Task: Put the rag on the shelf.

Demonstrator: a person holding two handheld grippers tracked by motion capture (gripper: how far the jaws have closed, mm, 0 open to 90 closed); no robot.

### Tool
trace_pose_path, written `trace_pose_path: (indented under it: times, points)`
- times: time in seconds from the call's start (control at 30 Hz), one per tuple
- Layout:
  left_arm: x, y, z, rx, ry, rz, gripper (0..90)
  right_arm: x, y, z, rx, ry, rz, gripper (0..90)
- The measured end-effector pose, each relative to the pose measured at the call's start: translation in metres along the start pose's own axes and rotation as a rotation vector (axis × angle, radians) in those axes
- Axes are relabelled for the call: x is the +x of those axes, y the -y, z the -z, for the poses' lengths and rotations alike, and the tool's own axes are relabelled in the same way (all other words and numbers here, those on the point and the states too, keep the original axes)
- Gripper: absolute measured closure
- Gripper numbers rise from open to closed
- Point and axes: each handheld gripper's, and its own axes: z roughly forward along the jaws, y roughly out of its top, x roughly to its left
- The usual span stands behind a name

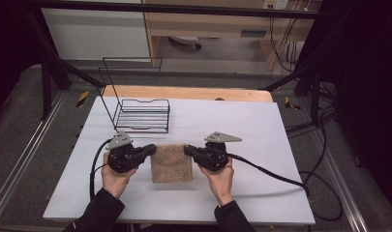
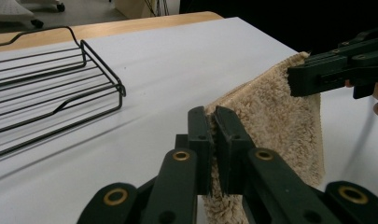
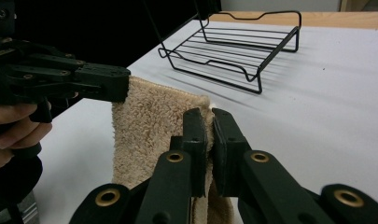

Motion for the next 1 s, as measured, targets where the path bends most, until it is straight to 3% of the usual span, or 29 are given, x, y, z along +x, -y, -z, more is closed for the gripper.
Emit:
trace_pose_path:
  times: [0.4, 0.53, 0.77, 1.0]
  points:
    - [0.000, -0.015, 0.008, -0.043, -0.012, -0.011, 85.0, 0.009, -0.015, 0.006, -0.047, 0.007, 0.057, 85.2]
    - [0.001, -0.026, 0.010, -0.066, -0.012, -0.019, 85.1, 0.010, -0.022, 0.008, -0.070, 0.008, 0.059, 85.2]
    - [0.002, -0.052, 0.019, -0.114, -0.023, -0.041, 85.1, 0.018, -0.050, 0.016, -0.137, 0.021, 0.106, 85.3]
    - [0.001, -0.069, 0.026, -0.149, -0.034, -0.060, 85.1, 0.024, -0.062, 0.019, -0.175, 0.027, 0.135, 85.3]
